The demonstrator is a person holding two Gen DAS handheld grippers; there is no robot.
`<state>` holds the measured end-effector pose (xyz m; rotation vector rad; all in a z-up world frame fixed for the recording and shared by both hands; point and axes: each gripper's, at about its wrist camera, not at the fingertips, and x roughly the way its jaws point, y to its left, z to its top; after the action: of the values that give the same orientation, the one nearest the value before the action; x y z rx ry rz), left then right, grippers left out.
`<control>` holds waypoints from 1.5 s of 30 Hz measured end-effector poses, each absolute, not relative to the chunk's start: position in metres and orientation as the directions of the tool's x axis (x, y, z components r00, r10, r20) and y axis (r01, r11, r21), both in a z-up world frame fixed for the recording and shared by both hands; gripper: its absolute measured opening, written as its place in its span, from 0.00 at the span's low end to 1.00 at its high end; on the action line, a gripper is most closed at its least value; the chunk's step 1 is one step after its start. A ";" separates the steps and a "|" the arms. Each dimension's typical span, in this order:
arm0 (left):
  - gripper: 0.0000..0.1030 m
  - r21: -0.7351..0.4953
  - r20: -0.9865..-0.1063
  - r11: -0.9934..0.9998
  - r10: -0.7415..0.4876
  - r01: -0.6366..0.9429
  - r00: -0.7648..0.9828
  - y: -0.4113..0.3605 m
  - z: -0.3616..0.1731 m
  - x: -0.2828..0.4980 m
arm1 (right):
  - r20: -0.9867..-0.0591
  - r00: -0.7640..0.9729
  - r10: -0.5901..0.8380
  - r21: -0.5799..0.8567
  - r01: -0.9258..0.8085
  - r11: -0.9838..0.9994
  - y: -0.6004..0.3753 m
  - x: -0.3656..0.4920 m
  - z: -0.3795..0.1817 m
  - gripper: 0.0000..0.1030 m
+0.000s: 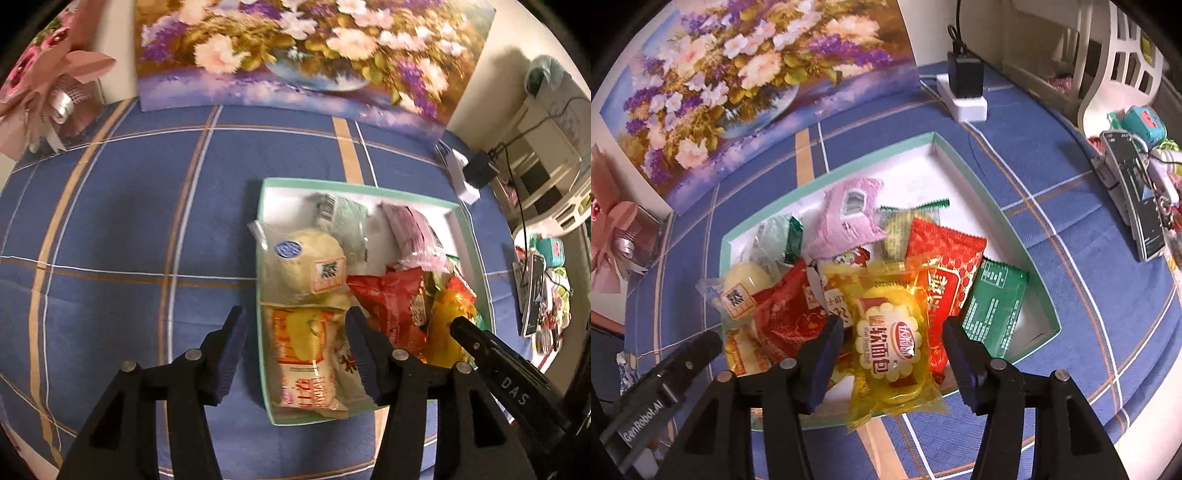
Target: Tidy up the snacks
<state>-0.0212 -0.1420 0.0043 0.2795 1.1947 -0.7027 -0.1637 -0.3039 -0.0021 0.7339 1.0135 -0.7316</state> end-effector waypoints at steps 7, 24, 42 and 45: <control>0.70 -0.082 -0.921 0.808 -0.285 0.583 0.265 -0.133 0.002 -0.007 | -0.916 0.359 -0.181 0.200 0.798 0.569 -0.300 -0.159 -0.001 0.72; 0.70 0.142 -0.906 0.835 -0.107 0.531 0.410 -0.130 0.002 -0.001 | -0.897 0.401 -0.183 0.220 0.767 0.603 -0.291 -0.150 -0.004 1.00; 0.93 0.066 -0.907 0.868 -0.154 0.492 0.393 -0.093 0.008 -0.017 | -0.890 0.420 -0.178 0.228 0.748 0.623 -0.271 -0.154 0.001 1.00; 0.93 0.064 -0.909 0.863 -0.157 0.502 0.385 -0.082 0.010 -0.026 | -0.888 0.424 -0.177 0.223 0.735 0.640 -0.259 -0.160 0.004 1.00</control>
<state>-0.0260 -0.0822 0.0095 0.3565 1.1014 -0.4306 -0.1598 -0.2586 0.0042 0.6662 0.9737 -0.6264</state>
